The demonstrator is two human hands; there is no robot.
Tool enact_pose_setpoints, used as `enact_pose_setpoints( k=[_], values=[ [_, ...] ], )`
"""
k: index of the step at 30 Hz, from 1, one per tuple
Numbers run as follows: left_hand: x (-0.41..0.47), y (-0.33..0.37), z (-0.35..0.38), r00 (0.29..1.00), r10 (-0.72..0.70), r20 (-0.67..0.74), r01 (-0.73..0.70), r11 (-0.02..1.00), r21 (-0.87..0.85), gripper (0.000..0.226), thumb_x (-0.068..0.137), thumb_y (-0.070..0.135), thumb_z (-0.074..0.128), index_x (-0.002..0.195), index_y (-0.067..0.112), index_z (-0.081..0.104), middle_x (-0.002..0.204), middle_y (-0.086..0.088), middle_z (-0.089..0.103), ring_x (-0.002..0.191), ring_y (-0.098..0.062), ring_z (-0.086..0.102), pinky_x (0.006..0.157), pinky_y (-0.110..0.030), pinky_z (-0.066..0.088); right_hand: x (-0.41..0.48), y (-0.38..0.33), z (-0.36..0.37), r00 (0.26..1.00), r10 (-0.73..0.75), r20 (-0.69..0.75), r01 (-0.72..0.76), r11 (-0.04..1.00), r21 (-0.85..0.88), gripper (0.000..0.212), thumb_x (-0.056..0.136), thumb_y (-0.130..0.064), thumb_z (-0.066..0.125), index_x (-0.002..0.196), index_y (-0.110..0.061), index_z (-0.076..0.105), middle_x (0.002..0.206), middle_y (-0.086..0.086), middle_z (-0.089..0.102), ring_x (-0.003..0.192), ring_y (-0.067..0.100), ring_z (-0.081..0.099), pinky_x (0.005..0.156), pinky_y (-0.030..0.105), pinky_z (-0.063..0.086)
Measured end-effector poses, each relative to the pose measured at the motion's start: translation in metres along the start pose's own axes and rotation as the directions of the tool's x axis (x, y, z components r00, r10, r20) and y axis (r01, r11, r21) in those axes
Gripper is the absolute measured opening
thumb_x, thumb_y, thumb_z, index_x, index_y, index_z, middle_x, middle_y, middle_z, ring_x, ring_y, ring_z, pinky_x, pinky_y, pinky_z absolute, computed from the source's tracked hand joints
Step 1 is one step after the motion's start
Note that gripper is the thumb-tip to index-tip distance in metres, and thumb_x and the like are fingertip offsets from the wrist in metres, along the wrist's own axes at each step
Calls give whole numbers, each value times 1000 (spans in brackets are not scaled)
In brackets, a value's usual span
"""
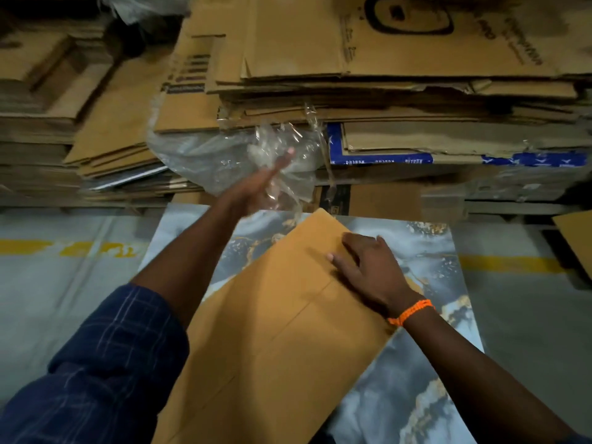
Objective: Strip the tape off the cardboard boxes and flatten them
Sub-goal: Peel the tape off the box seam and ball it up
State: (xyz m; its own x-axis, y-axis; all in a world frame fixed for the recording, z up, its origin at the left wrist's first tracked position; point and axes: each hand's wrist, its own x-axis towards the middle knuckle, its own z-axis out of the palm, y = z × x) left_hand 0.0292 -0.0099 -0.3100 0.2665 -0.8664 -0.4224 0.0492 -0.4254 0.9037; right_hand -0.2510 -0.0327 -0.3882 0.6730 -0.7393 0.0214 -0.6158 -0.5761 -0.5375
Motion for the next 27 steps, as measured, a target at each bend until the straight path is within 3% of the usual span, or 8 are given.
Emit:
enact_pose_setpoints(
  k=[4, 6, 8, 11, 13, 15, 20, 27],
  values=[
    [-1, -23, 50, 997, -11, 71, -41, 731, 681, 116, 61, 94, 60, 147, 18, 43, 147, -11, 48, 127, -29, 52, 99, -43, 53, 26, -44, -27, 966, 227, -124, -95, 756, 648, 108, 77, -78, 61, 158, -43, -2, 169, -1, 11, 151, 18, 26, 115, 40, 36],
    [-4, -30, 72, 999, 48, 20, -41, 473, 880, 113, 72, 70, 75, 154, 9, 26, 152, -19, 30, 138, -36, 37, 109, -42, 42, 33, -59, -35, 963, 236, -132, -80, 714, 695, 90, 81, -74, 62, 155, -45, 20, 164, -1, 27, 148, 17, 33, 114, 43, 38],
    [-17, -31, 85, 985, 116, 126, -165, 444, 881, 101, 77, 43, 80, 155, 12, 23, 150, -15, 30, 136, -33, 39, 106, -40, 44, 33, -67, -32, 959, 222, -174, -44, 728, 684, 51, 89, -55, 66, 133, -31, 59, 135, -5, 62, 123, 11, 57, 106, 45, 48],
    [-52, -27, 84, 911, 128, 393, -195, 971, 136, 62, 84, 14, 69, 142, 9, 48, 133, -12, 57, 119, -31, 56, 100, -49, 49, 21, -69, -22, 876, 293, -382, 18, 772, 635, 15, 96, -31, 65, 106, -20, 69, 101, -9, 71, 96, 10, 65, 89, 48, 53],
    [-79, -30, 93, 910, 182, 371, 11, 887, -462, 24, 94, 16, 56, 107, 10, 75, 101, -7, 71, 92, -22, 63, 89, -41, 50, 12, -74, -18, 800, 378, -466, 24, 756, 654, 17, 98, -30, 63, 110, -18, 65, 100, -7, 69, 92, 10, 64, 86, 44, 53],
    [-96, -41, 112, 965, 109, 241, 95, 706, -702, 37, 102, 36, 49, 102, 13, 78, 97, -5, 74, 86, -19, 68, 89, -37, 49, 7, -88, -11, 759, 424, -493, -20, 773, 634, 30, 96, -31, 65, 124, -22, 60, 100, -7, 65, 94, 13, 58, 88, 37, 51],
    [-101, -54, 121, 994, -90, 59, 91, 413, -906, 45, 103, 46, 47, 101, 7, 70, 103, -16, 73, 103, -31, 70, 106, -44, 47, -11, -118, 14, 852, 422, -310, -167, 780, 602, 17, 89, -45, 67, 90, -28, 67, 126, 2, 48, 121, 19, 48, 103, 41, 46],
    [-120, -67, 115, 995, -68, -73, -6, 690, -724, 40, 91, 11, 53, 131, 14, 52, 110, -15, 67, 96, -29, 69, 81, -39, 56, -56, -144, 19, 844, 434, -315, 2, 585, 811, 37, 97, -18, 51, 131, -30, 56, 118, -9, 68, 99, 3, 67, 84, 30, 58]
  ],
)
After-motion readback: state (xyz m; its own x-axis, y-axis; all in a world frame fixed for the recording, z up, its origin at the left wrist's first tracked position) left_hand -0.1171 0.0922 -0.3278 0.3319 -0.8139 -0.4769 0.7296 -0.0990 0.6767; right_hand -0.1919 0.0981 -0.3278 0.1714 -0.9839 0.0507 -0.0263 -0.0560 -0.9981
